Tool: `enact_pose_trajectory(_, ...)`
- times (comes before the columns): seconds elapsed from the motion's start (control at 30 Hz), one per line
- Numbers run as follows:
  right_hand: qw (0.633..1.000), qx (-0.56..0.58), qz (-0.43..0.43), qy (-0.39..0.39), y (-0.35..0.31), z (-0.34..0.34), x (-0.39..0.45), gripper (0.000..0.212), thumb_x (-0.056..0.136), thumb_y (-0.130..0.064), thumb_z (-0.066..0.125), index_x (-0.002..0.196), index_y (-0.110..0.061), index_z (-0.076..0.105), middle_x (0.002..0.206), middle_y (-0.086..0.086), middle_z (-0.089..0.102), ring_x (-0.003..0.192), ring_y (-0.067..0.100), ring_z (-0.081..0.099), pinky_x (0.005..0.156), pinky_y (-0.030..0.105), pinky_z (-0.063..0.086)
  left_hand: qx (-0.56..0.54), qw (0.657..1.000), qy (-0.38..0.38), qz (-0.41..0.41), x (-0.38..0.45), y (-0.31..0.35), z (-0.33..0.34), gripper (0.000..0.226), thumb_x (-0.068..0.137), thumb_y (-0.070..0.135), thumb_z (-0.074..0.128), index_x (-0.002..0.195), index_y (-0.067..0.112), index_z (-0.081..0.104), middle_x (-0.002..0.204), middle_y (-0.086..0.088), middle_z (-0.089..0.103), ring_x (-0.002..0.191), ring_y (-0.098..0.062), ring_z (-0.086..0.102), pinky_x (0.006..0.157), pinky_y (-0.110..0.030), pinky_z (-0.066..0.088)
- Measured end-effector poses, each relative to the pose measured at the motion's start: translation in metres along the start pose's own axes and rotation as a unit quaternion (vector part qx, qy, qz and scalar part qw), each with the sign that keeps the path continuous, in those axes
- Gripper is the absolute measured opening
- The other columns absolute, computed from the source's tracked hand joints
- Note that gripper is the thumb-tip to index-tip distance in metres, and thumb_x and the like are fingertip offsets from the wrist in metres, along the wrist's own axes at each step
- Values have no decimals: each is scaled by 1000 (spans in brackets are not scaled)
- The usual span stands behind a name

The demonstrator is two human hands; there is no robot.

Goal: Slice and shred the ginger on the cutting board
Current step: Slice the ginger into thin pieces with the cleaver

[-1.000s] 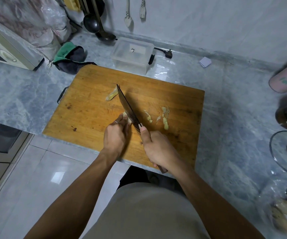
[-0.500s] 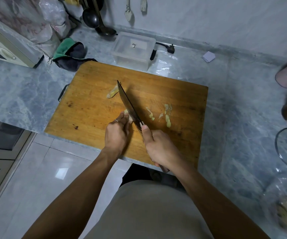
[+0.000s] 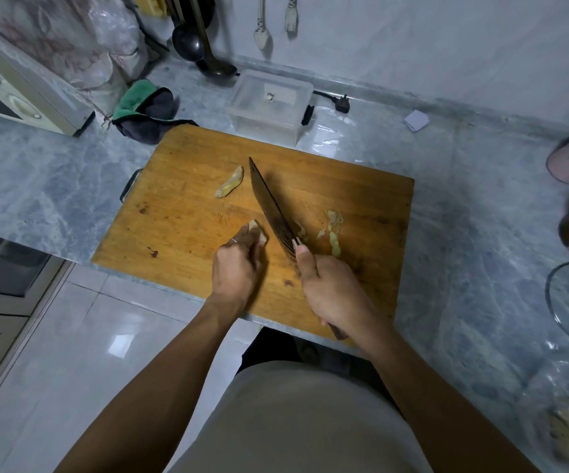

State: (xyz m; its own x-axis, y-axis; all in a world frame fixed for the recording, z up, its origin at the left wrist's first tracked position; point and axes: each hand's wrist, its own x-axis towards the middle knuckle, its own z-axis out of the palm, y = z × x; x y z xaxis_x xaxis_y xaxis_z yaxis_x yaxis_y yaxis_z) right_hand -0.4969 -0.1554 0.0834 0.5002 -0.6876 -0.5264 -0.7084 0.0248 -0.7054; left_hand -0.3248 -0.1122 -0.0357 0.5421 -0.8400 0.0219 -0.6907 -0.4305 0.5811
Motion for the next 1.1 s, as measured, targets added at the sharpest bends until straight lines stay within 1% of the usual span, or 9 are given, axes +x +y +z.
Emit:
enact_pose_trajectory(0.17,1000,-19,-6,-1,1,9,0,63,108,-52,19,69,-13,51,51,-1,48,31,3,46,38,20,39,10,1000,4,1,-1,1,0,29,97,17,58,123,10,70,136,-16,58,102,-36,69,89,-36,56)
enact_pose_trajectory(0.3,1000,-26,-2,0,2,12,0,63,108,-52,19,70,-14,53,55,-1,50,39,6,51,37,16,38,14,1000,0,-4,-1,0,1,29,98,18,58,123,10,69,138,-13,57,103,-32,69,89,-30,53)
enact_pose_trajectory(0.43,1000,-19,6,-3,1,11,-2,64,108,-51,19,73,-12,55,54,-1,49,33,1,49,37,16,39,14,1000,3,-6,-1,0,2,29,98,18,58,124,11,69,138,-12,57,105,-31,69,90,-30,53)
enact_pose_trajectory(0.57,1000,-14,3,2,1,12,-3,63,108,-51,19,70,-13,53,53,0,47,38,5,50,40,22,44,18,1000,5,5,0,1,1,29,97,18,58,123,10,69,138,-13,57,103,-33,69,90,-35,56)
enact_pose_trajectory(0.67,1000,-8,1,-7,0,11,-6,68,108,-50,20,77,-7,61,53,-1,47,47,11,55,52,38,56,24,1000,11,10,0,0,2,28,96,17,59,121,9,71,136,-14,58,96,-35,71,85,-37,58)
enact_pose_trajectory(0.73,1000,-10,0,-11,-1,10,-7,71,108,-50,20,82,-1,64,52,-1,45,47,13,54,60,43,57,28,999,11,15,0,0,2,28,96,16,59,120,8,71,135,-15,59,95,-36,71,83,-38,58)
enact_pose_trajectory(0.87,1000,-20,-3,-6,-2,10,-9,68,108,-51,21,74,-5,58,51,-1,45,45,13,51,63,47,57,28,1000,3,12,2,0,3,28,97,17,57,121,8,70,136,-17,58,102,-37,69,84,-39,58)
enact_pose_trajectory(1.0,1000,-26,-5,-7,-3,10,-10,71,108,-50,20,97,-1,70,53,-1,48,49,15,55,63,46,59,25,1000,4,10,2,1,3,30,99,20,55,123,9,69,137,-17,57,106,-37,67,87,-41,57)
enact_pose_trajectory(1.1,1000,-24,-10,-9,-3,10,-9,72,108,-50,20,104,1,70,53,0,48,47,14,55,56,41,58,27,999,11,20,1,1,3,31,99,20,55,124,8,68,136,-19,58,103,-40,68,85,-43,57)
